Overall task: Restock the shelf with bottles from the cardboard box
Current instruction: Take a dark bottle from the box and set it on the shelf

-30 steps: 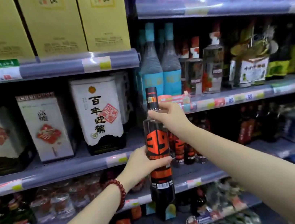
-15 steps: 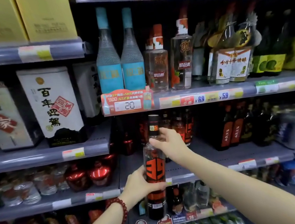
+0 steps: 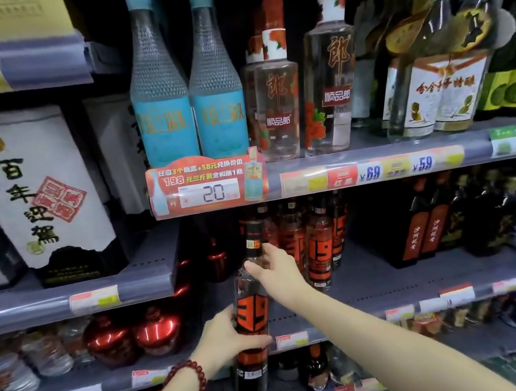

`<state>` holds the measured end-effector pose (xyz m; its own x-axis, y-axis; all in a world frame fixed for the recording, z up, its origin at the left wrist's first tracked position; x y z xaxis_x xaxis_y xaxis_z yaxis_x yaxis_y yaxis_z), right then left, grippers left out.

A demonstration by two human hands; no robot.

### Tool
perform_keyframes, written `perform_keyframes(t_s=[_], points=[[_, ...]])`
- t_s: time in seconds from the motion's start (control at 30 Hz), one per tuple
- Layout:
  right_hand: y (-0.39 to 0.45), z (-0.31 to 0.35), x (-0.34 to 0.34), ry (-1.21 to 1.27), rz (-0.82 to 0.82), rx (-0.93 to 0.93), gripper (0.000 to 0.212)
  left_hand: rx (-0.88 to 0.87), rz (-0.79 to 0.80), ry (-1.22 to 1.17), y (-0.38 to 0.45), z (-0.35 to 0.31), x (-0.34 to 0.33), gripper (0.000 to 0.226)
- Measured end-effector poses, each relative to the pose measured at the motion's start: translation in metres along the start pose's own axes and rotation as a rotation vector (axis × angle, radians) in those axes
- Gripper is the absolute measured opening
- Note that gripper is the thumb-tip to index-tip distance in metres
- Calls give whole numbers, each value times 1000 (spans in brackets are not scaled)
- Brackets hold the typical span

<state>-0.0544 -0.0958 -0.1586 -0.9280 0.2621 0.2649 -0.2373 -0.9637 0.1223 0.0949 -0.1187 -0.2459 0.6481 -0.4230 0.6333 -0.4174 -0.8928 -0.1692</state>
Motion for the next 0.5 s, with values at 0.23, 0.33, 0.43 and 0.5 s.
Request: perform_keyframes(t_s=[0.23, 0.33, 0.43, 0.5], points=[[47, 2, 15, -85, -78, 19, 27, -65, 44, 2, 58, -17, 7, 56], [62, 4, 24, -81, -127, -1, 28, -102, 71, -2, 76, -25, 9, 55], [72, 4, 27, -91, -138, 22, 27, -114, 52, -9, 91, -27, 9, 58], [74, 2, 26, -120, -135, 67, 29, -120, 29, 8, 97, -26, 8, 60]])
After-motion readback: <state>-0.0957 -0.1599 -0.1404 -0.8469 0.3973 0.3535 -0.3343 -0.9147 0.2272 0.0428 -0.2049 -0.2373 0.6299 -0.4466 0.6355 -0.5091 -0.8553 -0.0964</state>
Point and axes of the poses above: each hand's wrist, its own y-axis towards the middle knuckle, its own x-axis out of the back of the hand, z = x × y, the point moved 1 cm from there along y, towards the middle knuckle, and after that the axes turned 8 degrees about y, right-handed, at the moved point
